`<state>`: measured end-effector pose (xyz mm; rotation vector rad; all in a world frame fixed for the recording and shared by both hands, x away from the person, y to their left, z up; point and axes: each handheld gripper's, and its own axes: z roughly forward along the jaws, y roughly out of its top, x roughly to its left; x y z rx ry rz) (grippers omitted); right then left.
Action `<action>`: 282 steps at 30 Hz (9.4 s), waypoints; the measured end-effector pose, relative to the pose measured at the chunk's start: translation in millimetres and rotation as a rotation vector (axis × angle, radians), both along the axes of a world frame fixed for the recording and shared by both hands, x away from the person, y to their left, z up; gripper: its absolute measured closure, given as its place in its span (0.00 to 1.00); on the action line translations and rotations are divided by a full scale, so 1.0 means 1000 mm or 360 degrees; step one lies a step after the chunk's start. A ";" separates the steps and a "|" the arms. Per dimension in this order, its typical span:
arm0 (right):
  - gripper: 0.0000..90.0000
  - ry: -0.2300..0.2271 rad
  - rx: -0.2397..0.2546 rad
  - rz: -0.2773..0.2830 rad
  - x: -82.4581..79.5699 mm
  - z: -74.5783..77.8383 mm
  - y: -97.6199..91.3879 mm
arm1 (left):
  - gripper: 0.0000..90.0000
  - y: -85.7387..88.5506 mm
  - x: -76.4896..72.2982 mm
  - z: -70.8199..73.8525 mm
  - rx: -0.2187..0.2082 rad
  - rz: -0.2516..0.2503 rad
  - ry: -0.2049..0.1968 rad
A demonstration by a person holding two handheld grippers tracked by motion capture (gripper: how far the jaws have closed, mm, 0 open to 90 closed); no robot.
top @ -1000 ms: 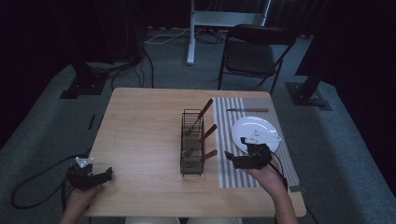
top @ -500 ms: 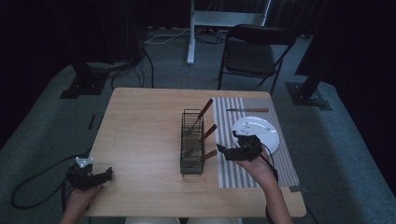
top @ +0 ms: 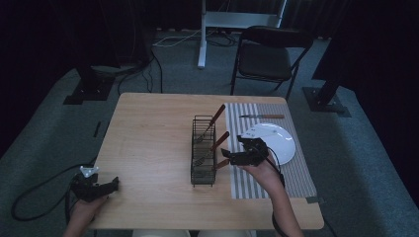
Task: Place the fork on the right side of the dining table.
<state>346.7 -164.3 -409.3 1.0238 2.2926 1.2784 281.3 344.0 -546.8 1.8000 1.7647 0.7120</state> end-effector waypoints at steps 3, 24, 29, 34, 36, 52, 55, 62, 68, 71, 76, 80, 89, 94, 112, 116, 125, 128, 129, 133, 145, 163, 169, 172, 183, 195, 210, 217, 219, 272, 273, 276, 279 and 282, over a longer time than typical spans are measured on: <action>0.22 0.0004 0.0013 0.0004 0.003 0.001 0.001 | 0.00 0.000 0.000 0.000 0.0001 0.0000 0.0000; 0.22 0.0022 0.0017 0.0028 0.017 0.006 0.009 | 0.00 0.000 0.000 0.000 0.0003 -0.0002 0.0000; 0.24 0.0035 0.0003 0.0040 0.022 0.004 0.015 | 0.00 0.000 0.000 0.000 0.0000 0.0000 0.0000; 0.30 0.0046 -0.0017 0.0047 0.025 0.001 0.021 | 0.00 0.000 0.000 0.000 0.0002 0.0000 0.0000; 0.37 0.0057 -0.0007 0.0052 0.027 0.000 0.020 | 0.00 0.000 0.000 0.000 0.0001 0.0000 0.0000; 0.70 0.0161 0.0000 0.0121 0.033 -0.016 0.029 | 0.00 0.000 0.000 0.000 -0.0002 0.0001 0.0000; 0.76 0.0161 -0.0026 0.0138 0.031 -0.017 0.031 | 0.00 0.000 0.000 0.000 -0.0002 0.0001 0.0000; 0.83 0.0185 0.0072 0.0233 0.030 -0.014 0.029 | 0.00 0.000 0.000 0.000 -0.0001 0.0000 0.0001; 0.90 0.0192 0.0143 0.0284 0.029 -0.009 0.029 | 0.00 0.000 0.000 0.000 0.0003 -0.0002 0.0000; 0.90 0.0174 0.0128 0.0280 0.027 -0.007 0.030 | 0.00 0.000 0.000 0.000 0.0003 -0.0002 0.0000; 0.90 0.0138 0.0081 0.0276 0.023 0.000 0.031 | 0.00 0.000 0.000 0.000 0.0000 0.0000 0.0000; 0.90 0.0109 0.0076 0.0262 0.020 0.008 0.028 | 0.00 0.000 0.000 0.000 0.0000 0.0000 0.0000; 0.90 0.0031 0.0106 0.0255 0.008 0.029 0.017 | 0.00 0.000 0.000 0.000 0.0000 -0.0001 0.0001; 0.90 -0.0031 0.0144 0.0261 -0.003 0.046 0.009 | 0.00 0.000 0.000 0.000 0.0000 0.0000 0.0001; 0.90 -0.0180 0.0194 0.0150 -0.029 0.083 -0.028 | 0.00 0.000 0.000 0.000 0.0000 -0.0001 0.0001; 0.90 -0.0188 0.0188 0.0102 -0.033 0.082 -0.039 | 0.00 0.000 0.000 0.000 0.0000 0.0000 0.0000; 0.90 -0.0155 0.0200 0.0006 -0.042 0.070 -0.066 | 0.00 0.000 0.000 0.000 -0.0001 -0.0001 0.0001; 0.90 -0.0130 0.0209 -0.0044 -0.046 0.058 -0.079 | 0.00 0.000 0.000 0.000 -0.0003 0.0001 0.0000; 0.90 -0.0123 0.0215 -0.0056 -0.047 0.055 -0.083 | 0.00 0.000 0.000 0.000 -0.0002 0.0001 0.0001; 0.90 -0.0085 0.0235 -0.0110 -0.052 0.041 -0.095 | 0.00 0.000 0.000 0.000 -0.0002 0.0001 0.0000; 0.90 0.0040 0.0257 -0.0252 -0.062 -0.001 -0.124 | 0.00 0.000 0.000 0.000 -0.0002 0.0001 0.0002; 0.90 0.0172 0.0267 -0.0396 -0.077 -0.044 -0.148 | 0.00 -0.001 -0.001 0.000 -0.0004 0.0005 0.0001; 0.90 0.0180 0.0320 -0.0415 -0.080 -0.049 -0.153 | 0.00 -0.001 -0.001 0.000 -0.0004 0.0005 0.0001; 0.90 0.0196 0.0365 -0.0429 -0.080 -0.053 -0.159 | 0.00 -0.001 -0.001 0.000 -0.0004 0.0005 0.0001; 0.89 0.0259 0.0501 -0.0482 -0.080 -0.065 -0.173 | 0.00 -0.001 -0.001 0.000 -0.0004 0.0008 0.0001; 0.78 0.0337 0.0528 -0.0542 -0.077 -0.084 -0.193 | 0.00 -0.001 -0.001 0.000 -0.0004 0.0008 0.0001; 0.58 0.0375 0.0425 -0.0623 -0.069 -0.119 -0.210 | 0.00 -0.001 -0.001 0.000 -0.0004 0.0008 0.0001; 0.53 0.0393 0.0336 -0.0695 -0.066 -0.128 -0.210 | 0.00 -0.001 -0.001 0.000 -0.0004 0.0008 0.0002; 0.53 0.0396 0.0295 -0.0729 -0.066 -0.129 -0.209 | 0.00 -0.001 -0.001 0.000 -0.0004 0.0008 0.0001; 0.14 0.0124 -0.0136 -0.1182 -0.111 -0.149 -0.164 | 0.00 -0.001 -0.001 0.000 -0.0003 0.0009 0.0003; 0.14 0.0125 -0.0138 -0.1178 -0.111 -0.149 -0.165 | 0.00 -0.001 -0.001 0.000 -0.0002 0.0009 0.0003; 0.14 0.0125 -0.0140 -0.1171 -0.111 -0.149 -0.165 | 0.00 -0.001 -0.001 0.000 -0.0003 0.0009 0.0003; 0.14 0.0125 -0.0140 -0.1172 -0.111 -0.149 -0.165 | 0.00 -0.001 -0.001 0.000 -0.0002 0.0009 0.0003; 0.14 0.0125 -0.0140 -0.1172 -0.111 -0.149 -0.165 | 0.00 -0.001 -0.001 0.000 -0.0005 0.0014 0.0001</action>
